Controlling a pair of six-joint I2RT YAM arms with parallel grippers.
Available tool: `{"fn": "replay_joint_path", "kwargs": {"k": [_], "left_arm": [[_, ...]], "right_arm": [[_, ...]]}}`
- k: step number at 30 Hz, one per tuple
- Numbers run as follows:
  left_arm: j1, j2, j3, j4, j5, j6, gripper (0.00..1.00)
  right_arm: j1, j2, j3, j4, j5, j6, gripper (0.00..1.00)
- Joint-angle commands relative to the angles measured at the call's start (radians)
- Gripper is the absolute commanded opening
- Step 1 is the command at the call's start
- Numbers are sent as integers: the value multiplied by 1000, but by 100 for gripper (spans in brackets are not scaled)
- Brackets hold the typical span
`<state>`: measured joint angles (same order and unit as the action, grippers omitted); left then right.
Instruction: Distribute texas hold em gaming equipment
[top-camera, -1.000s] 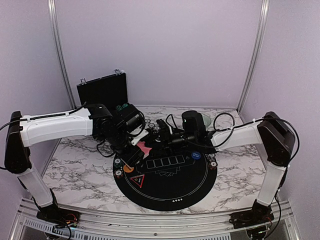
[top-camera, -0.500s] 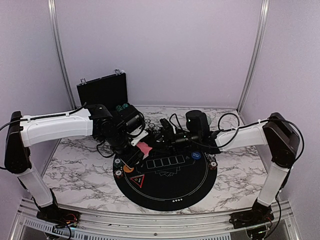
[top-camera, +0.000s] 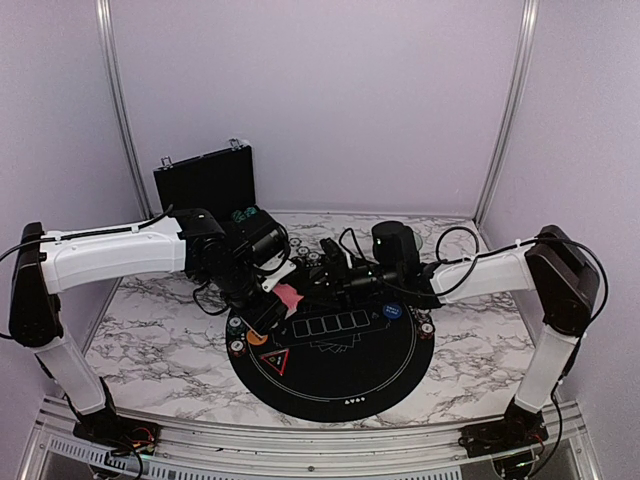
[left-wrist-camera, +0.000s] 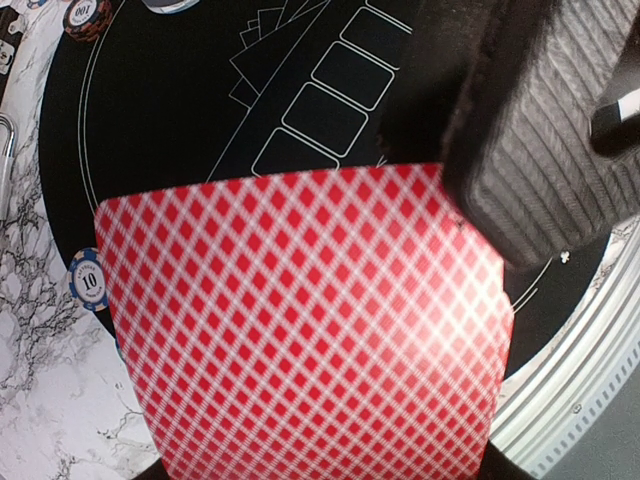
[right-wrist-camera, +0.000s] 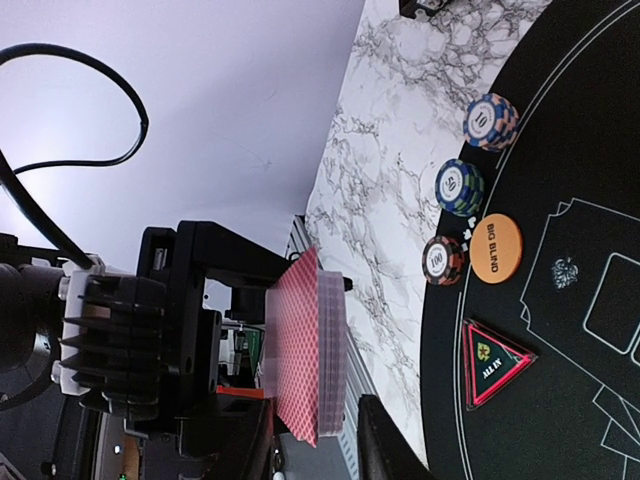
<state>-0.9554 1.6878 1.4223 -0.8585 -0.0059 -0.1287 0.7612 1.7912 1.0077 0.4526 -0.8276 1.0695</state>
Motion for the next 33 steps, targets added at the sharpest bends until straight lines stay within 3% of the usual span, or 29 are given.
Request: {"fn": "replay_joint_path", "kwargs": {"k": [1,33], "left_arm": [[7,-30,-3,21,-7,8,51],[14,-31,-8,26,-3,13,50]], "right_arm": [[12,-18,3,34,-10,10,27],[23,20,4,64,-26,35,18]]}}
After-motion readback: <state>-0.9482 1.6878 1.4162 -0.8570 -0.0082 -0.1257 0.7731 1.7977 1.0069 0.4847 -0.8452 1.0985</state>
